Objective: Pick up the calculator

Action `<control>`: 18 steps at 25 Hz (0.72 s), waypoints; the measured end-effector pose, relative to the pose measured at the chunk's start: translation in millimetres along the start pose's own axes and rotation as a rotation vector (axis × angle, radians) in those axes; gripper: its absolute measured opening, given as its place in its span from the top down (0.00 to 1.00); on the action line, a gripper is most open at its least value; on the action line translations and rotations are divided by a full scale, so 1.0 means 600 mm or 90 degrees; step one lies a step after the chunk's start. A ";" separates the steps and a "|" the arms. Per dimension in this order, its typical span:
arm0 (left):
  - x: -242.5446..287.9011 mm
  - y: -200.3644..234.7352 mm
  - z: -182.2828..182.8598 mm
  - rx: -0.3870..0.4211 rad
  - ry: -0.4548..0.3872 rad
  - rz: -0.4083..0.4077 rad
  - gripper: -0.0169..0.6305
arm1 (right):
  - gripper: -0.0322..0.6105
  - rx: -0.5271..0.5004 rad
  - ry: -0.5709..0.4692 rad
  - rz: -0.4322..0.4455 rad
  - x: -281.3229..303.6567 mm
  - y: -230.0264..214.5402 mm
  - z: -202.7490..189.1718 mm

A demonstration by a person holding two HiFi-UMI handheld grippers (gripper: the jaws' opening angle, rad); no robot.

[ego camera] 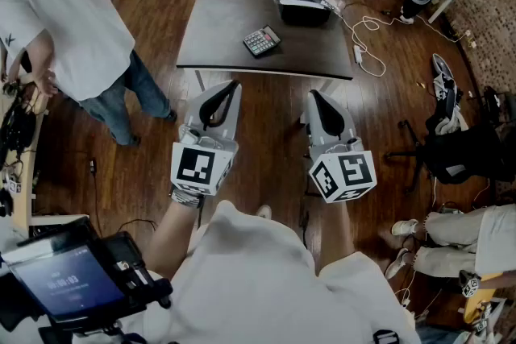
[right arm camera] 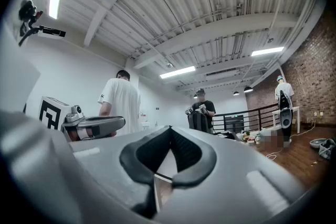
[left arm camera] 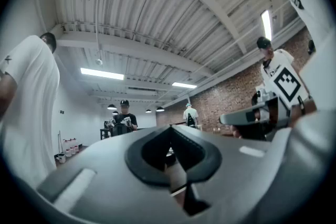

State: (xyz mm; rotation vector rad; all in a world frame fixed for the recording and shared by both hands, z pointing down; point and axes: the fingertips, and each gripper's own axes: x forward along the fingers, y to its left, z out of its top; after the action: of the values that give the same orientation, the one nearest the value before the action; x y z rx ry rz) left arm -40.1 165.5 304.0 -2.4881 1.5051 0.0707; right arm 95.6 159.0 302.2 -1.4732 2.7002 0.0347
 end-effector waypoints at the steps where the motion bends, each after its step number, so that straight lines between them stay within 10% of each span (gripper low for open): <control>1: -0.002 0.000 0.003 -0.004 -0.001 0.000 0.97 | 0.95 0.004 0.000 -0.003 -0.001 0.001 0.001; 18: 0.032 0.063 0.002 -0.032 -0.024 -0.008 0.97 | 0.95 -0.004 -0.003 -0.009 0.067 0.010 -0.007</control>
State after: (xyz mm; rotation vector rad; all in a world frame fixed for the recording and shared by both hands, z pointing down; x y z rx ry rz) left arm -64.2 132.4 293.3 -2.5193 1.4907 0.1542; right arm 68.5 128.3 303.3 -1.4912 2.6889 0.0457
